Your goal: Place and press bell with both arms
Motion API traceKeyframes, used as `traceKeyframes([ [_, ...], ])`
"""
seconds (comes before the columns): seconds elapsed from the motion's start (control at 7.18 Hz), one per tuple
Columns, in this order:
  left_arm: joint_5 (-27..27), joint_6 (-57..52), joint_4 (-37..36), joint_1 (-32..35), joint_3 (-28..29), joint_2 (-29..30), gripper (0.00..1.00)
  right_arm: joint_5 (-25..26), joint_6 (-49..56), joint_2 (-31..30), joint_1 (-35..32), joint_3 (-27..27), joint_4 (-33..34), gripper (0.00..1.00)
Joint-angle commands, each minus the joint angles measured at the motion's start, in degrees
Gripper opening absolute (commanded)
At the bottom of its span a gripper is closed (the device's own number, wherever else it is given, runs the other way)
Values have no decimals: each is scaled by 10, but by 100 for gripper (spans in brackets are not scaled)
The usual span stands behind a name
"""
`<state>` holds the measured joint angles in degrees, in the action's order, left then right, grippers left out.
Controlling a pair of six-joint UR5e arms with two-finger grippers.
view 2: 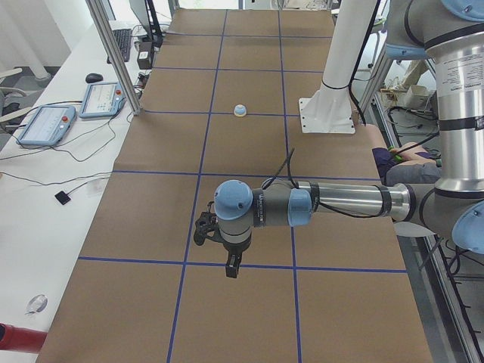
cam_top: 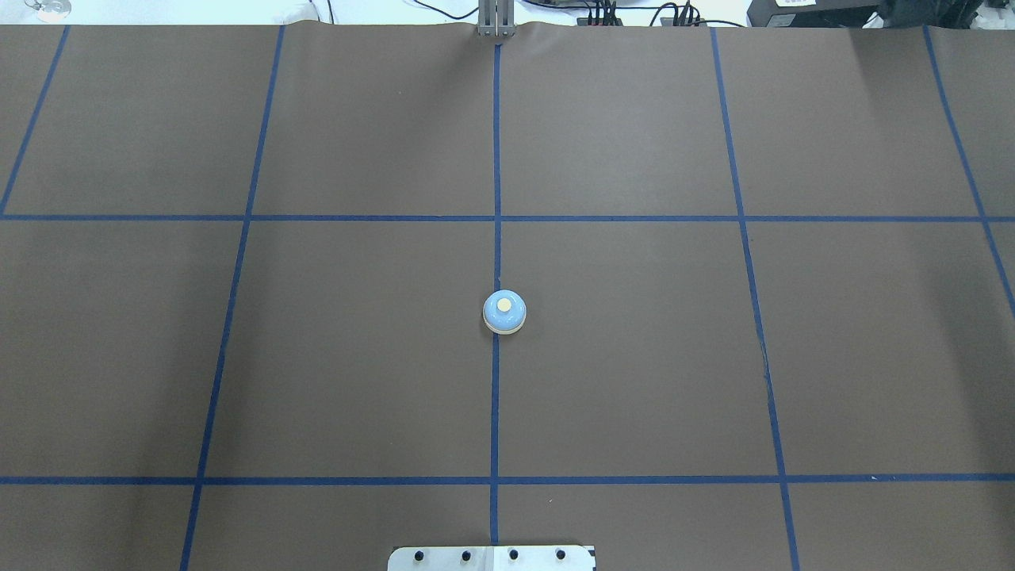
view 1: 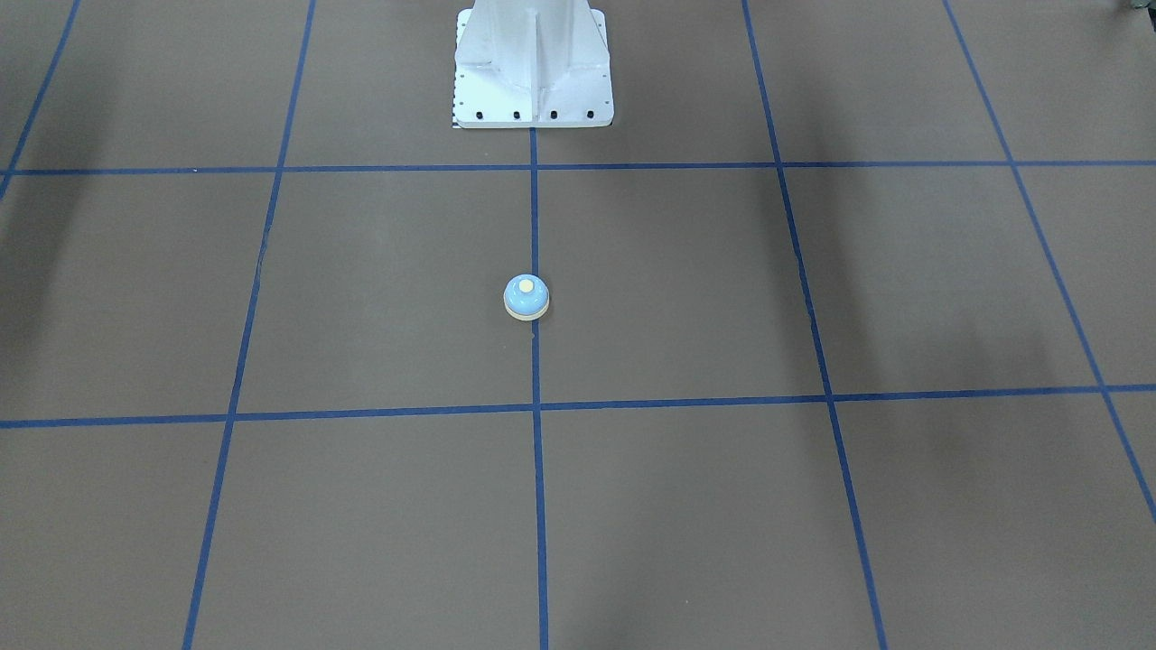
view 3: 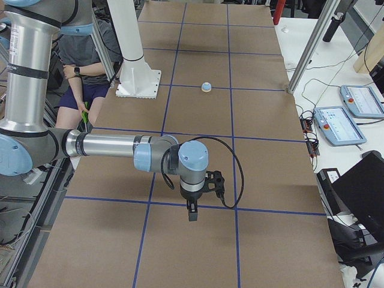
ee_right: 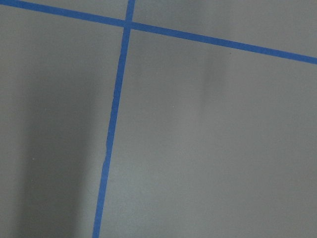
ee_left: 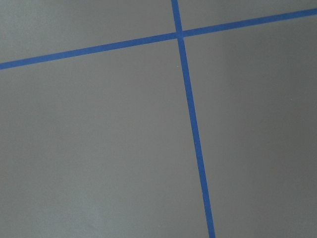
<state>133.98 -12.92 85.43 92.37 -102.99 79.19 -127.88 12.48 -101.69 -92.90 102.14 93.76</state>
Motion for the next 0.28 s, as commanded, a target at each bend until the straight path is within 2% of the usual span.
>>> traceKeyframes([
  [0.0, 0, 0, 0, 0, 1, 0, 100, 0, 0, -1, 0, 0, -1, 100],
  [0.14, 0, 0, 0, 0, 3, 0, 100, 0, 0, -1, 0, 0, 0, 100],
])
